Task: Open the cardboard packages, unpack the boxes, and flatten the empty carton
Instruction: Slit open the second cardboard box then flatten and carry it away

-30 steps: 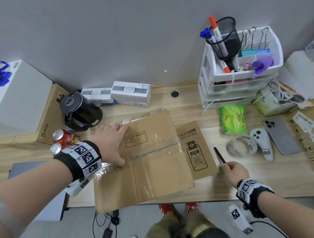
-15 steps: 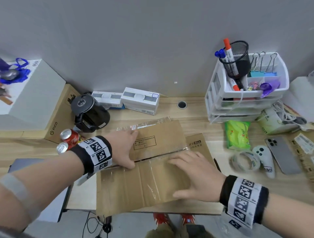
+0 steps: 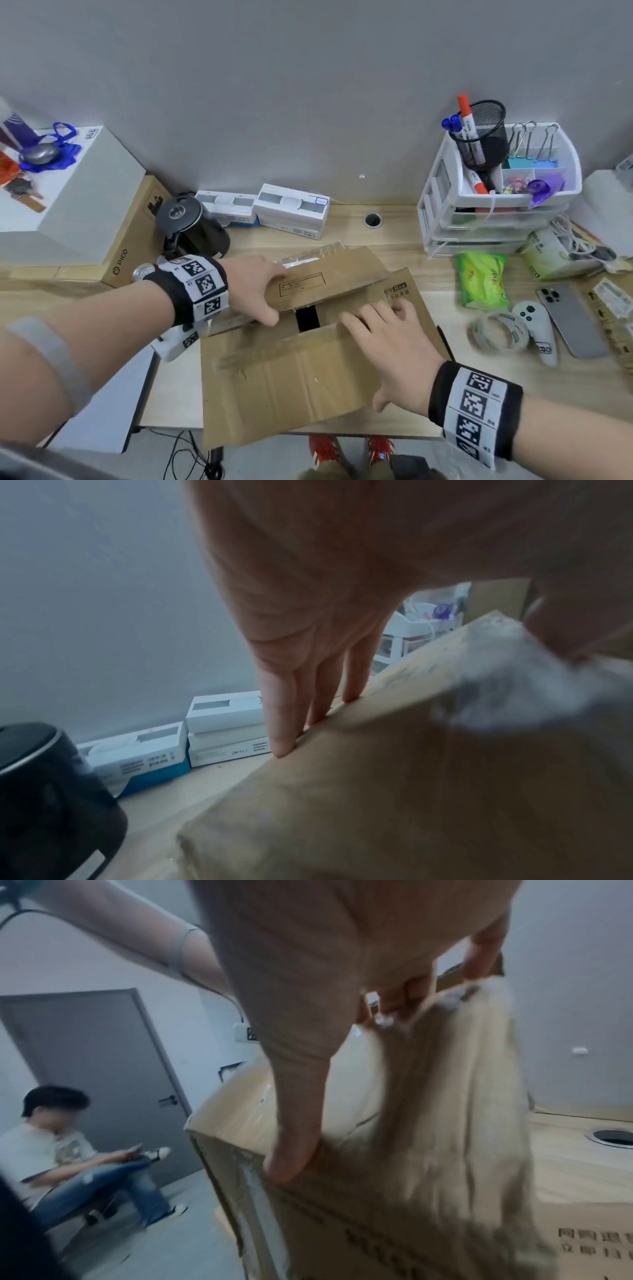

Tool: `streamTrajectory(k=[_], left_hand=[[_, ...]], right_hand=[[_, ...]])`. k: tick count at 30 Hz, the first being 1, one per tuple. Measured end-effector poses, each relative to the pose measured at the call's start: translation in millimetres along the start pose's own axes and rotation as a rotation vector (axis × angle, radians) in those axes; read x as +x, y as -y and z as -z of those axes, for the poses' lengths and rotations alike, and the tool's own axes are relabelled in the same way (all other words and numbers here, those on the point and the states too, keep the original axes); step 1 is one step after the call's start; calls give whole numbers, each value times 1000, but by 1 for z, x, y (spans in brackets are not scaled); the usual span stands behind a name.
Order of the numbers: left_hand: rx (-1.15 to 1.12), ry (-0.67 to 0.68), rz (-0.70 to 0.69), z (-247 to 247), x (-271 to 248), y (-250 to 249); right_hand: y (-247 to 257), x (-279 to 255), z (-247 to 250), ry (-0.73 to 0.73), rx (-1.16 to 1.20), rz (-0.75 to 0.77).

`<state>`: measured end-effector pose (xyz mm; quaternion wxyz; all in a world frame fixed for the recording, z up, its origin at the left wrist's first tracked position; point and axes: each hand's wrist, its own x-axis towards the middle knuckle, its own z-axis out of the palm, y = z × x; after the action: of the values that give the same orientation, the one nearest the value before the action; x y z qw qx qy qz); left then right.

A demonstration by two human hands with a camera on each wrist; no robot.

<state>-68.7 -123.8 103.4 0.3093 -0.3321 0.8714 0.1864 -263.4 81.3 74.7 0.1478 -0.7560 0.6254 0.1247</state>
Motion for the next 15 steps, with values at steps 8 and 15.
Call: streamTrajectory(k=[8, 15], left_hand=[[-181, -290, 47, 36, -22, 48], [-75, -687, 458, 20, -26, 79]], right_hand=[[5, -57, 0, -404, -48, 67], [1, -88, -29, -284, -41, 328]])
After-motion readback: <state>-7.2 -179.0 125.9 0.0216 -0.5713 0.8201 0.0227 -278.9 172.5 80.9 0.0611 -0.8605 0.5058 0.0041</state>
